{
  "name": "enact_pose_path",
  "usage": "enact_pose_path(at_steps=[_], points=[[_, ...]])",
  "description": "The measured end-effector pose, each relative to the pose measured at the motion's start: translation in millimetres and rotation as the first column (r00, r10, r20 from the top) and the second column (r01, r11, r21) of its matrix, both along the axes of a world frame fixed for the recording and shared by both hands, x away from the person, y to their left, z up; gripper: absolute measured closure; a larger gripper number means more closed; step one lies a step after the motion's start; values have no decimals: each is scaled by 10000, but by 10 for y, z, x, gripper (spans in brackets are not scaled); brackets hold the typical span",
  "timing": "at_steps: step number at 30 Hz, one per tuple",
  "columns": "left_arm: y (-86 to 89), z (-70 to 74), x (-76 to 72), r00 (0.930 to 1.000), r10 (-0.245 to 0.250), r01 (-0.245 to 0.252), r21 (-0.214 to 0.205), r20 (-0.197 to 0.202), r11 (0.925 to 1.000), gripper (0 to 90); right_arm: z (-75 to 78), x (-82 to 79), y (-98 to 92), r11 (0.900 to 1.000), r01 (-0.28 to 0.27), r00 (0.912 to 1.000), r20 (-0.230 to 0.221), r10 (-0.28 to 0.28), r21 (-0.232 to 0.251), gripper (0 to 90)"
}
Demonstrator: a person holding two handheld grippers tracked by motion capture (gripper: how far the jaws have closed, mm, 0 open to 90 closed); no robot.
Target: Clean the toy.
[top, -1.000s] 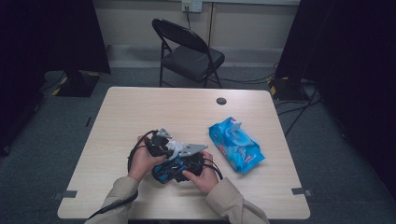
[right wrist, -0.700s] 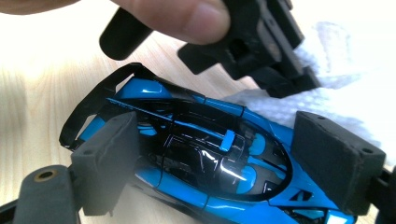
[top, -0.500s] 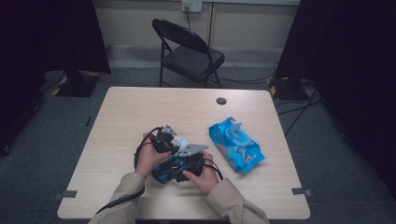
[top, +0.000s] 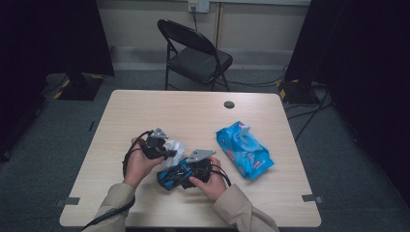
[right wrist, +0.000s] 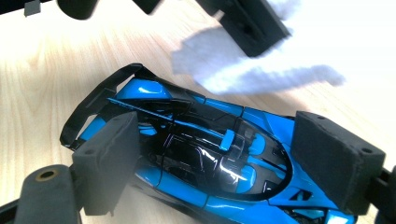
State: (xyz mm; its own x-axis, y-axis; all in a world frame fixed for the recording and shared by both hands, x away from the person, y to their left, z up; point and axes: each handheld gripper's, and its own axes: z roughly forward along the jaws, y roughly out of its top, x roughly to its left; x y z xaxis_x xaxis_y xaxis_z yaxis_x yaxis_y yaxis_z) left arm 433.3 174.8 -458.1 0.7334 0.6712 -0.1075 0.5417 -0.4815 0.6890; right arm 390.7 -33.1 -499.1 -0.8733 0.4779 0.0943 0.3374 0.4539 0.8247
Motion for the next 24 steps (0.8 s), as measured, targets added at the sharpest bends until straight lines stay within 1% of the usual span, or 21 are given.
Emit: enact_pose_path(at_steps=[4,6,8,9,11,15,16,19,22,24], points=[[92,62,-58,10000,-60,59,104,64,9999,819,0,1,0,10000,0,10000,7,0,-2,150],[123,78,-86,10000,24,-24,-11,82,10000,820,0,0,1,10000,0,10000,4,0,-1,150],[178,96,-111,10000,92,-92,48,8,9999,820,-1,0,-1,10000,0,10000,12,0,7,151],[208,103,-119,9999,122,-122,112,59,9999,819,-1,0,0,10000,-1,10000,10,1,5,150],[258,106,-145,9997,254,-254,-18,-42,9997,820,2,0,3,10000,4,10000,-14,-4,-10,151],[361,93,-208,9993,386,-386,80,-25,9992,820,1,-1,2,10000,3,10000,-11,-3,-4,150],[384,91,-219,9991,412,-412,96,-71,9991,820,1,-1,3,10000,5,10000,-9,-5,-4,150],[475,61,-263,9983,567,-566,34,-108,9984,820,1,-2,4,10000,7,10000,-10,-7,3,150],[559,18,-299,9974,697,-692,252,-170,9973,821,1,-2,4,10000,5,10000,-13,-5,1,151],[607,-22,-322,9966,778,-771,284,-259,9966,821,2,-2,5,10000,9,10000,-22,-9,-4,150]])
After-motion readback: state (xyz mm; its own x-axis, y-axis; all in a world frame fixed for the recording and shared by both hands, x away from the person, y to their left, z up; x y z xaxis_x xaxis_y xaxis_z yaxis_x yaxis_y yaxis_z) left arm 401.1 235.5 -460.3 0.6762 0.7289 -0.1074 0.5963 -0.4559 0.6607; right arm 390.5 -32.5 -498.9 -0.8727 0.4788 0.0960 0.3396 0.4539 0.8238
